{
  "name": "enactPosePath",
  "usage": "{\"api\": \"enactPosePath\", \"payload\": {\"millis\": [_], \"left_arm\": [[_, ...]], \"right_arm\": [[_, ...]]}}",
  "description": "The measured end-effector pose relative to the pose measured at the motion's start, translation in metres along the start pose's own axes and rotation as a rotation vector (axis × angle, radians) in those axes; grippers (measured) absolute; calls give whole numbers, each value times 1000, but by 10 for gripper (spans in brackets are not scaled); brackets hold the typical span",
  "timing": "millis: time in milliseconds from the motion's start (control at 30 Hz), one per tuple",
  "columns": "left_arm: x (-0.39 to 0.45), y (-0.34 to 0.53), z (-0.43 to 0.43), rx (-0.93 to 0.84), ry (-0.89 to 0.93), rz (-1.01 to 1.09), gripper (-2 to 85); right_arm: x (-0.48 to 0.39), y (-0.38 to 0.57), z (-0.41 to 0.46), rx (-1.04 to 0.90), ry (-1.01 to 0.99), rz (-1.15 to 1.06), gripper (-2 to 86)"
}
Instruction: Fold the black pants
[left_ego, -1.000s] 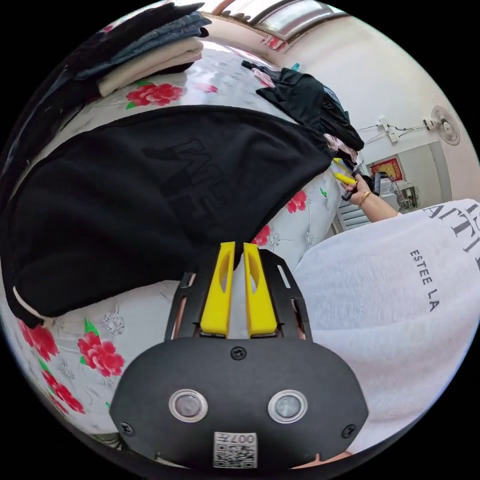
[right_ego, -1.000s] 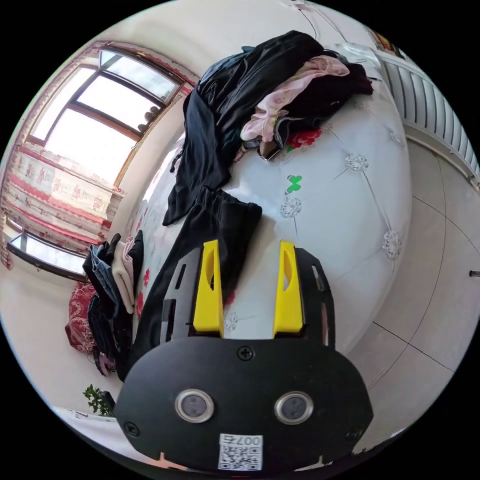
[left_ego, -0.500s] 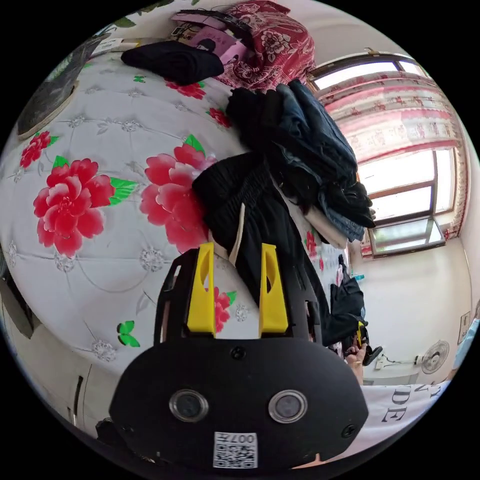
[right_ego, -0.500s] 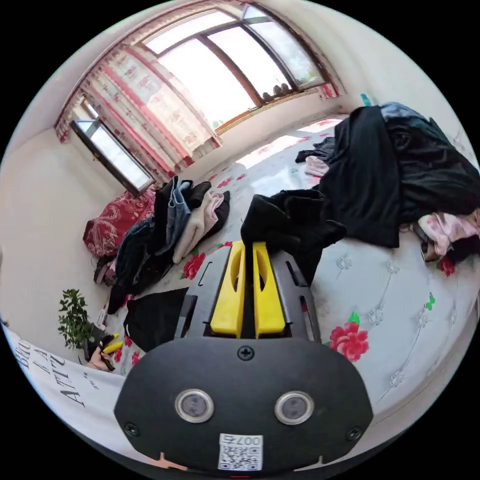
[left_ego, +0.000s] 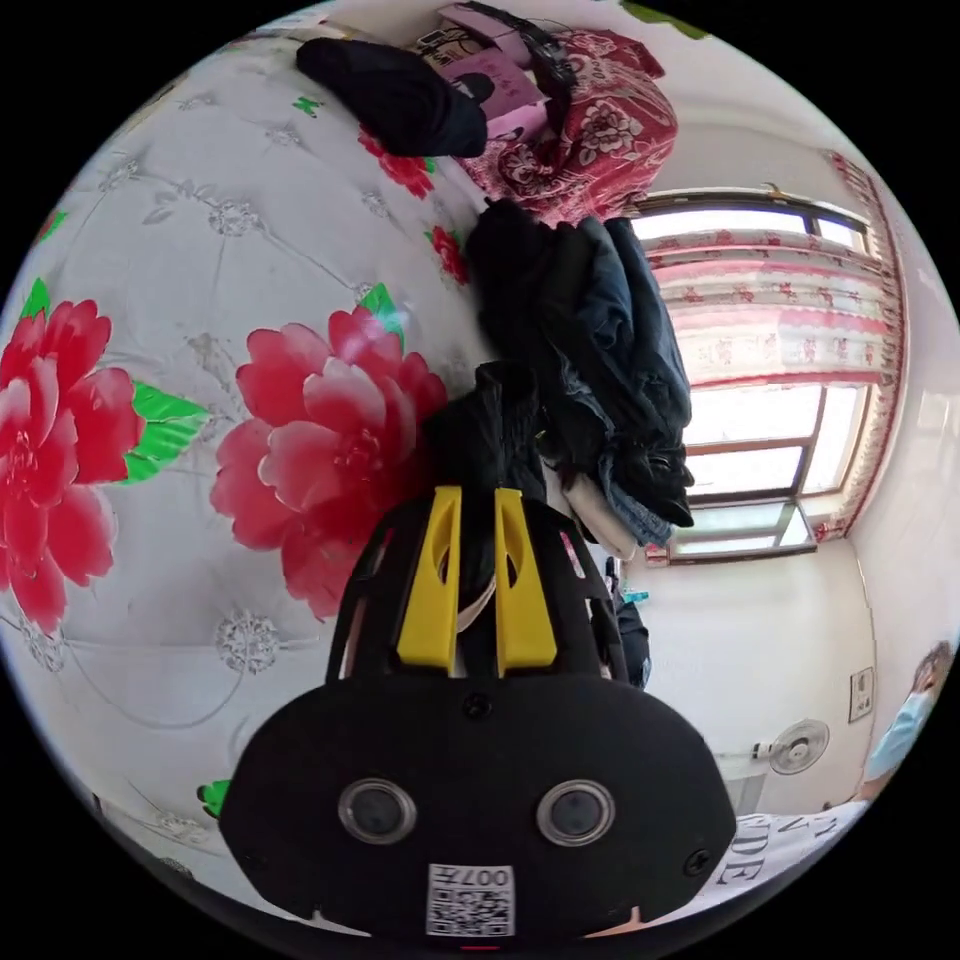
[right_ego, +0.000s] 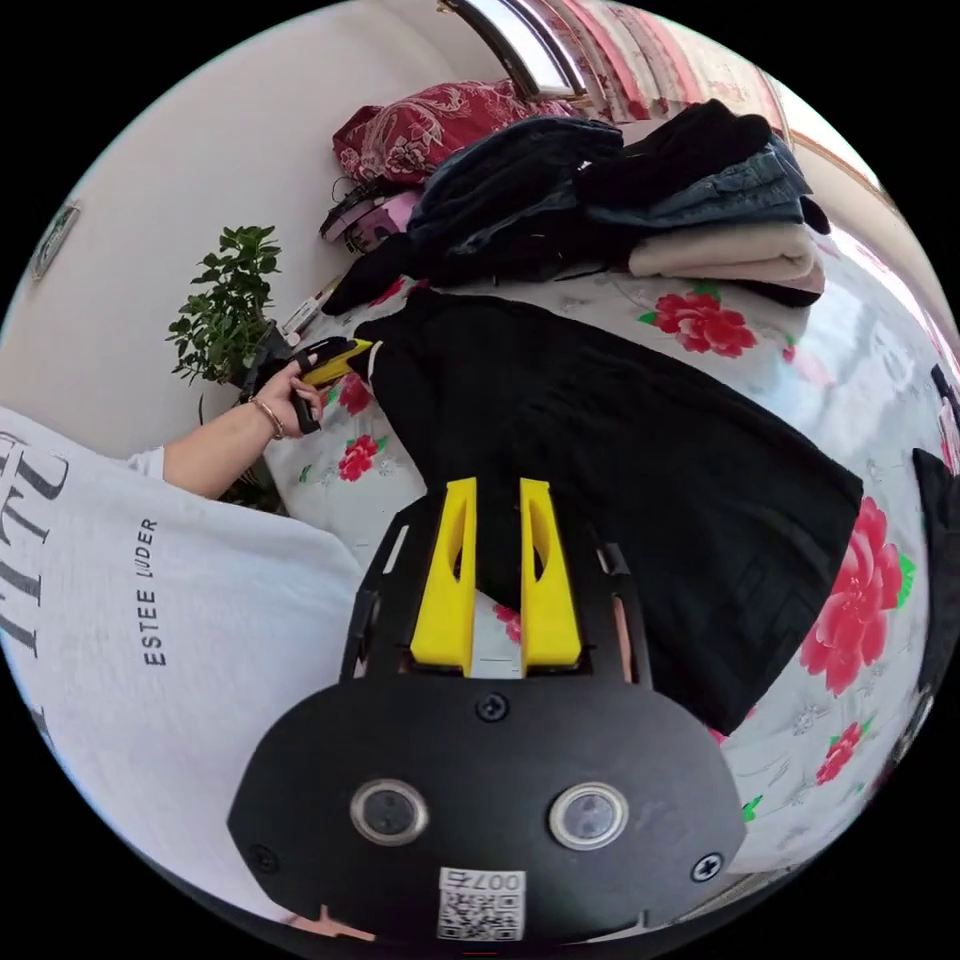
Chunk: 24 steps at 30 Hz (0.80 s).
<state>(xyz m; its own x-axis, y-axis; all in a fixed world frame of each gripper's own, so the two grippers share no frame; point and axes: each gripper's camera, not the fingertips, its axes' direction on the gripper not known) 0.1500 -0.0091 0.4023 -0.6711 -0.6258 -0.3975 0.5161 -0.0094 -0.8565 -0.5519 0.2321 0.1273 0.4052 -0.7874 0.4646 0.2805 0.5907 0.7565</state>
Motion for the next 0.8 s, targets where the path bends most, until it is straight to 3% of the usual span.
{"api": "enactPosePath", "payload": {"millis": [133, 233, 300, 400, 500, 633, 800], "left_arm": [[67, 6, 3, -12, 67, 258, 49], [170, 29, 25, -126, 155, 599, 50], [262, 73, 59, -310, 262, 912, 54], [342, 150, 118, -567, 422, 1152, 82], [360, 207, 180, -762, 410, 1180, 108], [319, 211, 217, -788, 264, 1056, 118], [218, 163, 229, -789, -18, 754, 138]], "right_arm": [[42, 20, -33, 29, 36, 149, 72], [74, 45, -63, 93, 89, 273, 77], [97, 68, -90, 172, 133, 365, 78], [129, 98, -121, 273, 174, 490, 79], [170, 134, -147, 373, 159, 647, 82], [215, 186, -162, 465, 57, 808, 89], [273, 238, -140, 442, -132, 921, 105]]}}
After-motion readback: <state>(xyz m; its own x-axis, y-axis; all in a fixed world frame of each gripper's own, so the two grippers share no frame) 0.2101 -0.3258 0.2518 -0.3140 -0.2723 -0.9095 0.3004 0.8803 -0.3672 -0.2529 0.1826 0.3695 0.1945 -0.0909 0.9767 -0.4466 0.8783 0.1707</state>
